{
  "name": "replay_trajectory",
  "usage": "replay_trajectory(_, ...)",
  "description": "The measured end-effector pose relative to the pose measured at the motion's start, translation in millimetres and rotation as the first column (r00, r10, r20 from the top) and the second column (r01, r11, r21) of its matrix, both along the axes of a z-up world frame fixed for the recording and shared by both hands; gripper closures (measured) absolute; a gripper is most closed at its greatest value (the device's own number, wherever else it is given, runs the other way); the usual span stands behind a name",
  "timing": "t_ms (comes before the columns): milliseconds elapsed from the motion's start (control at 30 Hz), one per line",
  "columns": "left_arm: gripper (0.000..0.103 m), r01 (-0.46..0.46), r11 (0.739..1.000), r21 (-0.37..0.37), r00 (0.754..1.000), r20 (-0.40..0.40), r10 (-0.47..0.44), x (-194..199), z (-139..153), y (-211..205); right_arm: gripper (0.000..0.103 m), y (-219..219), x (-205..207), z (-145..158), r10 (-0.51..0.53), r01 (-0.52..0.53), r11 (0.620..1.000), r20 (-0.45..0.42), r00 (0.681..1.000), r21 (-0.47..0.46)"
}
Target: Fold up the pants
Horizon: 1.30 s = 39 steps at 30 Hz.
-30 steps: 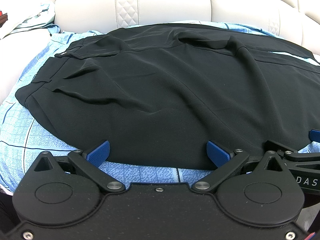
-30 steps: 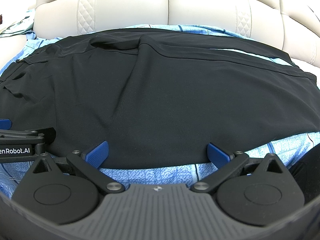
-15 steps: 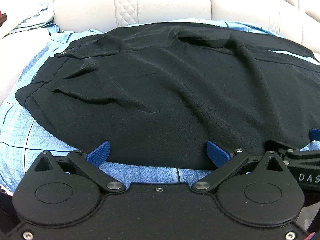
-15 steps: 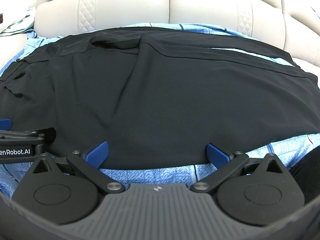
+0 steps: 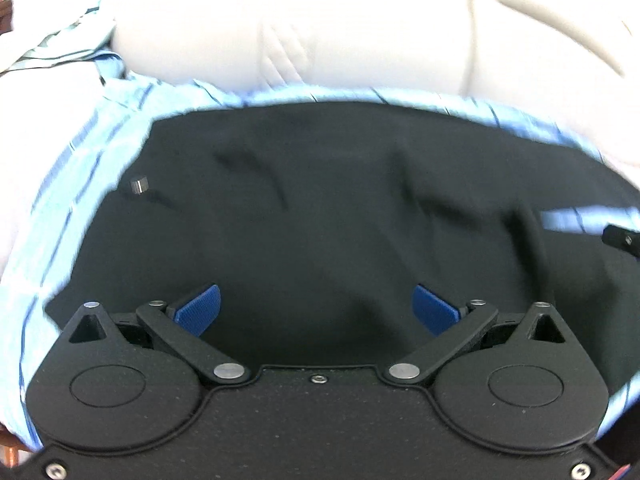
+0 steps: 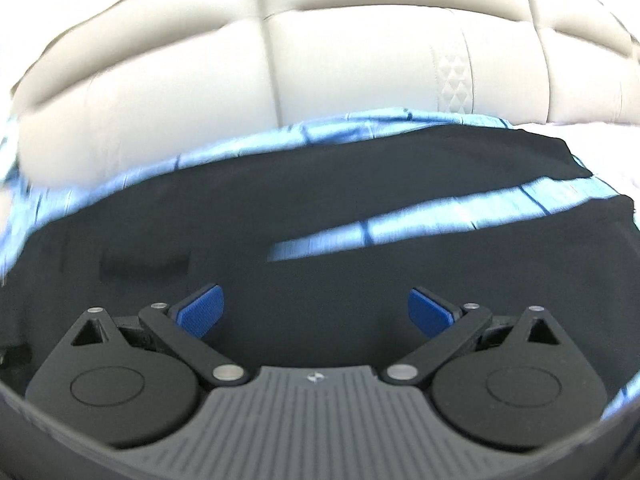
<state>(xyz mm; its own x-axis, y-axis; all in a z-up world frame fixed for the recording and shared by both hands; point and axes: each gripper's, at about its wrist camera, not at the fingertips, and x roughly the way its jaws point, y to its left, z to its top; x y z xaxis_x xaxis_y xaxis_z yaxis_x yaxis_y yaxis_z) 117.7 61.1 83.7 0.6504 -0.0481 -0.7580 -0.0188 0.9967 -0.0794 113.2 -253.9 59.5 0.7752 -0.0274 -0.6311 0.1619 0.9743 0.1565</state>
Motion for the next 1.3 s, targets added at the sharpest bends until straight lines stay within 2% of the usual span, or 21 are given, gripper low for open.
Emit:
replay_trajectory(100,0.000,-0.073,0.997,-0.015,0.997,0.005,0.073,44,12,17,0.000,-12,52,11,0.009,-0.008,0.997,-0.019,1.000,0.080)
replay_trajectory(233,0.000,-0.186,0.982,-0.036,0.982,-0.023,0.185,112,14,36,0.000,-9,125,20,0.057,-0.050,0.994,-0.062,0.996,0.101)
replay_trajectory(300,0.000,-0.258,0.963,-0.073,0.966,-0.040,0.256,139,9,51,0.000,-6,158,16,0.082,-0.063,0.984,-0.110,0.990,0.169)
replay_trajectory(400,0.000,-0.365,0.919,-0.151,0.931,-0.086,0.356,174,0,73,0.000,-2,217,5,0.115,-0.053,0.958,-0.206,0.972,0.282)
replay_trajectory(433,0.000,-0.396,0.902,-0.172,0.918,-0.106,0.382,186,-4,80,0.000,2,235,1,0.132,-0.055,0.952,-0.239,0.962,0.302)
replay_trajectory(533,0.000,-0.442,0.876,-0.194,0.896,-0.131,0.423,217,-18,96,0.000,12,286,-12,0.134,-0.020,0.943,-0.323,0.937,0.333)
replay_trajectory(600,0.000,-0.459,0.865,-0.202,0.888,-0.118,0.443,232,-25,102,0.000,20,311,-19,0.103,0.020,0.948,-0.365,0.925,0.317)
replay_trajectory(767,0.000,-0.498,0.852,-0.165,0.867,-0.126,0.482,263,-40,110,0.000,50,356,-42,0.037,0.048,0.984,-0.469,0.883,0.169)
replay_trajectory(867,0.000,-0.507,0.847,-0.158,0.861,-0.132,0.491,272,-49,114,0.000,62,369,-51,0.004,0.055,0.992,-0.473,0.881,0.111)
replay_trajectory(1000,0.000,-0.503,0.854,-0.132,0.863,-0.127,0.489,277,-55,112,0.000,75,374,-59,-0.024,0.049,0.998,-0.472,0.881,0.040)
replay_trajectory(1100,0.000,-0.502,0.857,-0.117,0.864,-0.129,0.488,279,-57,110,0.011,88,369,-61,-0.018,0.008,1.000,-0.465,0.885,-0.024)
replay_trajectory(1133,0.000,-0.500,0.858,-0.115,0.864,-0.128,0.486,279,-57,110,0.024,93,364,-60,-0.023,-0.008,0.998,-0.454,0.891,-0.066)
replay_trajectory(1167,0.000,-0.499,0.859,-0.115,0.865,-0.129,0.485,279,-57,110,0.042,99,359,-60,-0.036,-0.007,0.995,-0.443,0.896,-0.095)
replay_trajectory(1200,0.000,-0.499,0.859,-0.116,0.865,-0.130,0.485,279,-57,110,0.052,100,354,-58,-0.044,-0.002,0.995,-0.434,0.900,-0.104)
replay_trajectory(1233,0.000,-0.500,0.858,-0.118,0.864,-0.131,0.485,279,-58,110,0.073,98,349,-56,-0.045,0.001,0.995,-0.432,0.901,-0.102)
replay_trajectory(1267,0.000,-0.501,0.857,-0.122,0.864,-0.133,0.486,279,-58,111,0.084,94,343,-55,-0.038,0.003,0.997,-0.431,0.902,-0.082)
replay_trajectory(1300,0.000,-0.504,0.854,-0.126,0.862,-0.135,0.489,279,-58,111,0.086,89,338,-54,-0.031,0.008,0.998,-0.431,0.902,-0.055)
